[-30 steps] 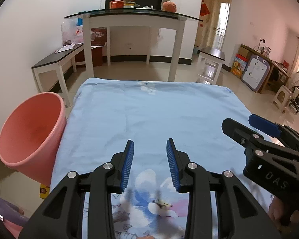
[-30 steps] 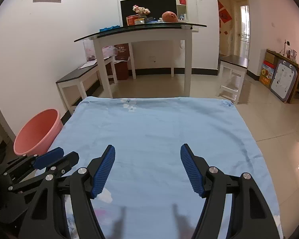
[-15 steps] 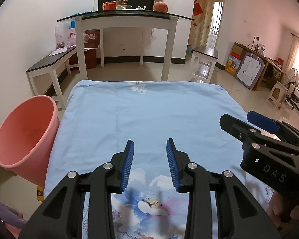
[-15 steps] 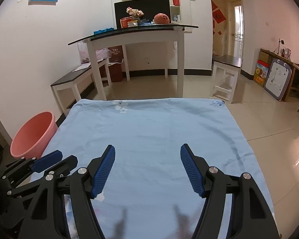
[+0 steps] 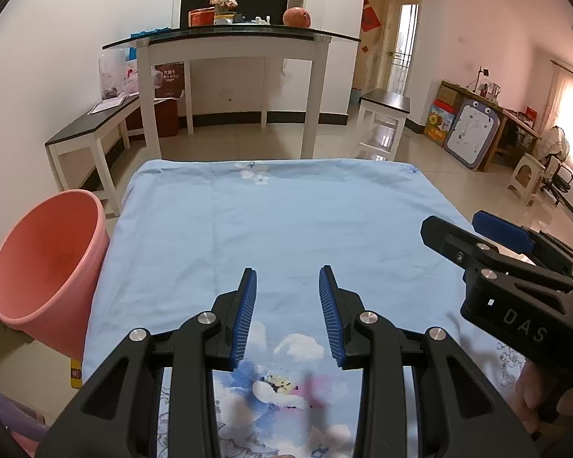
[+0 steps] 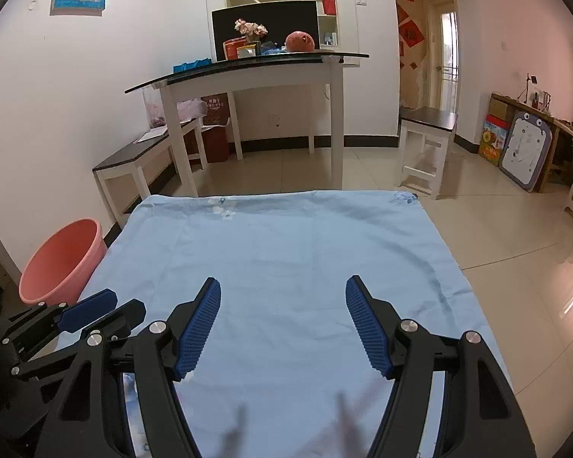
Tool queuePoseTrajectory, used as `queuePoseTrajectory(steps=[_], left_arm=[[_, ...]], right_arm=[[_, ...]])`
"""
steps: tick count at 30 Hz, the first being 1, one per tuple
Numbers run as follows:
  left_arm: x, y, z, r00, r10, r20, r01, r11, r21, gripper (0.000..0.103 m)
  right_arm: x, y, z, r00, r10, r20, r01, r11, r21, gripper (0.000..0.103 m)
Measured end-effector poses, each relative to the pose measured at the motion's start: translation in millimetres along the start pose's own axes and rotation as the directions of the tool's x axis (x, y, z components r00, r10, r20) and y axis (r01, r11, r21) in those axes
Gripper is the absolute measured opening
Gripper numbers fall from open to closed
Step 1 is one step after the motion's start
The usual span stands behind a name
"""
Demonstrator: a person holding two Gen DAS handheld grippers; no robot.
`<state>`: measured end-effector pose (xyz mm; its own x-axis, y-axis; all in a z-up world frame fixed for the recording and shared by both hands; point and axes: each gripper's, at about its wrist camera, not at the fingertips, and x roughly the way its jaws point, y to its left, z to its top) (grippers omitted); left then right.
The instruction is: Collect trash
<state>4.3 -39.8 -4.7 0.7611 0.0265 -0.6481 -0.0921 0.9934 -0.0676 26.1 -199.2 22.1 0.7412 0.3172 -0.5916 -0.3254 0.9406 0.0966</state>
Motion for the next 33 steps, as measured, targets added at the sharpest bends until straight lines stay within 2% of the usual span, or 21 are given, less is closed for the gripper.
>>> queuePoseTrajectory(steps=[33], left_arm=[[-18,-18,0,0.999,-0.012,0.035,0.01,0.999,0.04,0.034]], right_arm=[[-31,-11,-7,0.999,-0.011,0.04,0.01,1.0,0.021,0.067]])
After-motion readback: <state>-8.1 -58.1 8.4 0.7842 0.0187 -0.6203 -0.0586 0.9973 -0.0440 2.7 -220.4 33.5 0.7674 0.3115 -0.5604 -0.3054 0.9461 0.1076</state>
